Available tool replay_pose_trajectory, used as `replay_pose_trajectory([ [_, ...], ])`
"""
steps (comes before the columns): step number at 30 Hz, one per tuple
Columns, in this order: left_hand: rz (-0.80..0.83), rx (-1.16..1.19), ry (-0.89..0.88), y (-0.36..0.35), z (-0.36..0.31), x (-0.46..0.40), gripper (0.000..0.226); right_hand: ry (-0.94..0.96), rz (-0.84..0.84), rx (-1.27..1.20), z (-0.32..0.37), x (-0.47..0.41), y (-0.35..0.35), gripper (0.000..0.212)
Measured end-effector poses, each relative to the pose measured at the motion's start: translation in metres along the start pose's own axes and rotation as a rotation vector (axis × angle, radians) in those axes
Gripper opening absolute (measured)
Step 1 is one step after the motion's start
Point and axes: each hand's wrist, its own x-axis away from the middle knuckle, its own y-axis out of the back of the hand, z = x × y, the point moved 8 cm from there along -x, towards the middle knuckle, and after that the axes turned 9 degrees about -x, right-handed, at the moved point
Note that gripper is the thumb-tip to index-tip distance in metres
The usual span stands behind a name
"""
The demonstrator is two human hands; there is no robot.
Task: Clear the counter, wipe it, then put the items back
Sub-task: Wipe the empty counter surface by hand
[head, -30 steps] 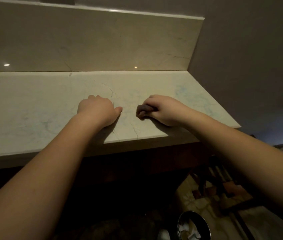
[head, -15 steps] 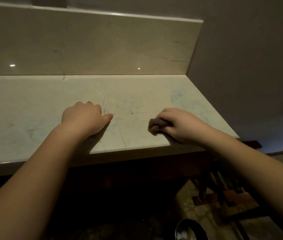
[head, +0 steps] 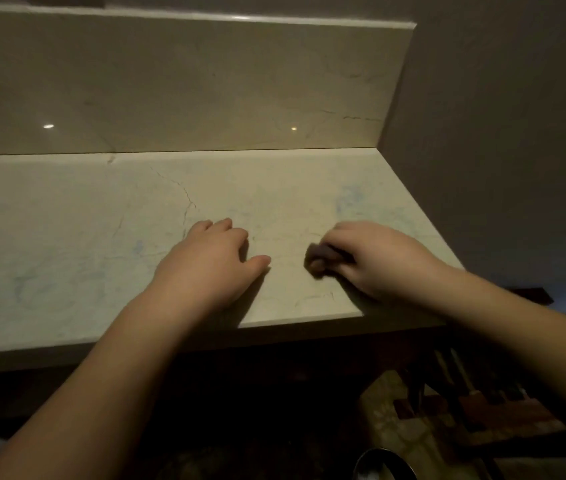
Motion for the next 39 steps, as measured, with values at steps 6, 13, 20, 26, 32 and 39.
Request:
replay_pose_trajectory([
  [6, 0.055, -0.037, -0.004, -0.006, -0.019, -0.007, 0.045, -0.150, 0.012, 0.052, -0.035, -0.068, 0.012, 0.014],
  [13, 0.115, -0.117, -0.029, -0.012, -0.016, -0.009, 0.061, 0.069, 0.228, 0.064, 0.016, 0.023, 0.005, 0.017],
  [20, 0.188, -0.164, -0.034, -0.006, -0.016, -0.013, 0.041, -0.163, 0.086, 0.115, -0.037, -0.073, 0.016, 0.010],
  [26, 0.228, -0.203, -0.037, -0.004, -0.018, -0.015, 0.040, -0.215, 0.091, 0.043, -0.062, -0.110, 0.021, 0.004],
  [32, 0.225, -0.199, -0.026, -0.006, -0.013, -0.016, 0.048, -0.083, 0.311, 0.202, -0.026, -0.038, 0.011, 0.020],
  [39, 0.233, -0.178, -0.010, -0.006, -0.011, -0.017, 0.058, -0.189, 0.188, 0.202, -0.048, -0.122, 0.021, 0.008],
])
